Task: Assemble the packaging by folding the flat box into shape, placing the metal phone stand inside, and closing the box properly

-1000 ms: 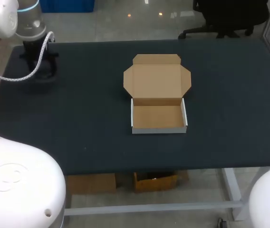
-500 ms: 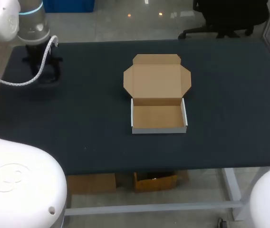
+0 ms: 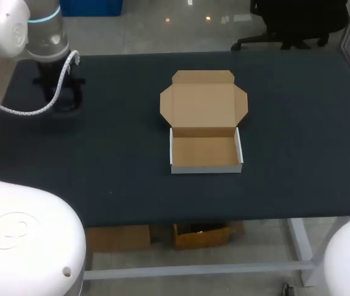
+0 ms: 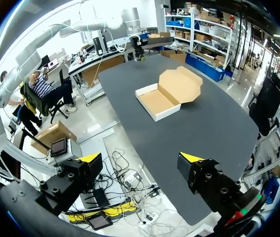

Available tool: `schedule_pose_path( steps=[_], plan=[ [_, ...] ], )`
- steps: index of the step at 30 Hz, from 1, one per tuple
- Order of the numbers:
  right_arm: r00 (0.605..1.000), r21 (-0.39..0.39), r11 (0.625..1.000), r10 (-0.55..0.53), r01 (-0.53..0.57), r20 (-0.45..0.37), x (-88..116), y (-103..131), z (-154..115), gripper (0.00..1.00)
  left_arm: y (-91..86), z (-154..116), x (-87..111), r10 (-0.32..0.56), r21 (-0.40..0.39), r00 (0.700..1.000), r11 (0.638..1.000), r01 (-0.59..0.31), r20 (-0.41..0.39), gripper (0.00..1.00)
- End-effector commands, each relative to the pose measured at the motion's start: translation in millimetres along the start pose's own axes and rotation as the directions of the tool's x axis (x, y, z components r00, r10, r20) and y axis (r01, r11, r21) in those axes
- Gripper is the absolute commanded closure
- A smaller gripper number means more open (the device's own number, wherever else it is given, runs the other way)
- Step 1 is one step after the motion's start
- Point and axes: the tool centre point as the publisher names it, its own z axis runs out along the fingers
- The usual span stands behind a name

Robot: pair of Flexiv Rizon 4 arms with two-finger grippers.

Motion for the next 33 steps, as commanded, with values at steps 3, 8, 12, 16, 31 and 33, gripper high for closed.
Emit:
schedule_pose_path(
  steps=[3,8,12,16,31,33],
  plan=[
    [0.974,-0.017,1.0,-0.004,0.008,0.225,4,-7,5,0.0,1.0,0,2.7,0.004,-0.003,1.0,1.0,-0.004,0.01,1.0],
    [0.974,0.004,1.0,0.02,-0.021,0.225,-2,-8,12,0.0,2.9,1,5.3,0.009,-0.009,1.0,1.0,-0.009,0.014,1.0],
    [0.973,0.023,0.999,0.021,-0.027,0.23,-7,-8,18,0.0,4.2,1,6.3,0.011,-0.011,1.0,1.0,-0.011,0.014,1.0],
    [0.975,0.021,0.999,0.022,-0.027,0.22,-12,-7,22,0.0,5.0,1,6.6,0.008,-0.012,1.0,1.0,-0.008,0.015,1.0],
    [0.979,0.0,0.999,0.038,-0.038,0.202,-16,-7,26,0.0,10.1,-1,16.4,0.004,-0.014,1.0,1.0,-0.004,0.003,1.0],
    [0.979,0.0,0.999,0.038,-0.038,0.202,-16,-7,26,0.0,12.2,-2,19.1,0.011,-0.01,1.0,1.0,-0.011,-0.004,1.0]
  ],
)
